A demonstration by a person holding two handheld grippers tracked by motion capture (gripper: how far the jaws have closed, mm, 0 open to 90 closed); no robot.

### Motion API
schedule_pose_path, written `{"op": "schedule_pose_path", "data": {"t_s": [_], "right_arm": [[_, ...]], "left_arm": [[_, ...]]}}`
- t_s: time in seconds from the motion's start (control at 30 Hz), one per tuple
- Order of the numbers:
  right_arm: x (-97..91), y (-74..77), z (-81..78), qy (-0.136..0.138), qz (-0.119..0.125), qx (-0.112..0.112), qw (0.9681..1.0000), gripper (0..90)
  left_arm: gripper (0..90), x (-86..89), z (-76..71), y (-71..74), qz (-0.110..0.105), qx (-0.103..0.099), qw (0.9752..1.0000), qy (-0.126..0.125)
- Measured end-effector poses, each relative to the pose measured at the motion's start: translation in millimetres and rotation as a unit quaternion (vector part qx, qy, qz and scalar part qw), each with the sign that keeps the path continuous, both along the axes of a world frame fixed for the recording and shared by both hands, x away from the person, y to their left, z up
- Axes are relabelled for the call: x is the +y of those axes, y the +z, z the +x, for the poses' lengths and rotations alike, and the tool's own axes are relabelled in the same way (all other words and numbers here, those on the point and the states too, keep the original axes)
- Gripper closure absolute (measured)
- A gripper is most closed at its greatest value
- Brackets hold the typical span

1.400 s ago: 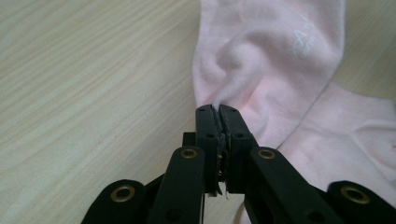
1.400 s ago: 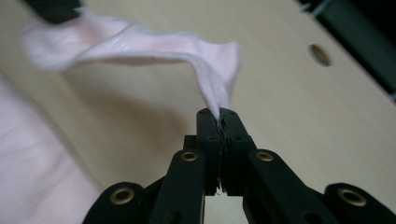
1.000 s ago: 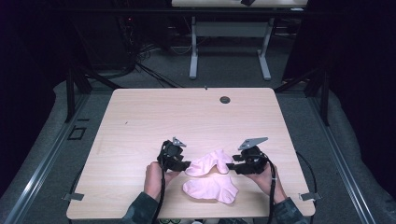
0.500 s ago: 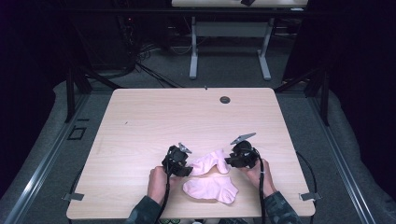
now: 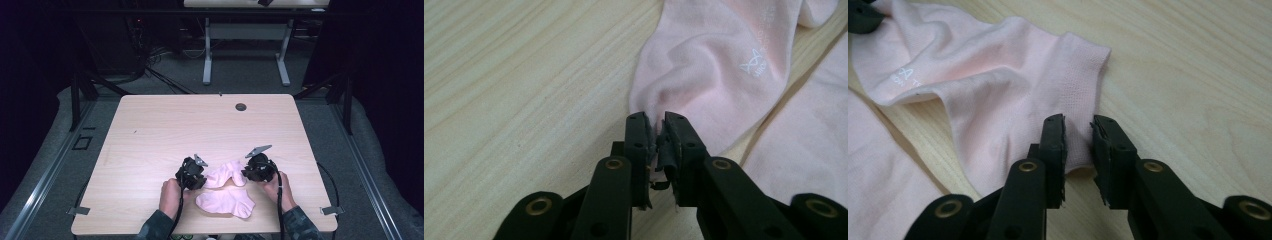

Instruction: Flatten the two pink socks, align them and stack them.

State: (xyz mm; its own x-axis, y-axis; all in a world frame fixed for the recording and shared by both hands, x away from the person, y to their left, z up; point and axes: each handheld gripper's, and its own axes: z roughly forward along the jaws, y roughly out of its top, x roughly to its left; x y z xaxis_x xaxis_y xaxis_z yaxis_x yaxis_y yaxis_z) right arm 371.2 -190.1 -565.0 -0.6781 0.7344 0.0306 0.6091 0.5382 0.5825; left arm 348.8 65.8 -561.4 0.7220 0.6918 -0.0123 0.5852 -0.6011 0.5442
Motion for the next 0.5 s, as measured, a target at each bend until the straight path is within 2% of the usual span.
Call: {"op": "schedule_pose_path", "data": {"t_s": [0.1,0.2,0.33,0.43,0.5], "right_arm": [[-1.9,-2.4,-1.5,0.0,0.021,0.0,0.9998,81.2],[-3.8,-2.7,-2.9,-0.002,0.025,0.001,0.9997,83.3],[-7.6,-1.1,-2.0,-0.009,0.06,0.025,0.9978,83.7],[-11.4,8.1,-5.6,-0.015,0.071,0.019,0.9972,83.7],[-14.5,18.0,-10.8,-0.017,0.073,0.006,0.9971,83.7]], "left_arm": [[85.5,0.0,-0.3,-0.2,0.0,-0.003,1.0,-0.002],[86.6,-1.4,-3.3,0.1,0.0,-0.013,0.9999,-0.008],[86.9,2.8,-4.5,4.0,-0.026,-0.013,0.9995,-0.009],[86.9,9.3,-5.1,14.2,-0.038,-0.019,0.9991,-0.006],[86.9,14.9,-6.3,23.3,-0.053,-0.019,0.9984,-0.005]]}}
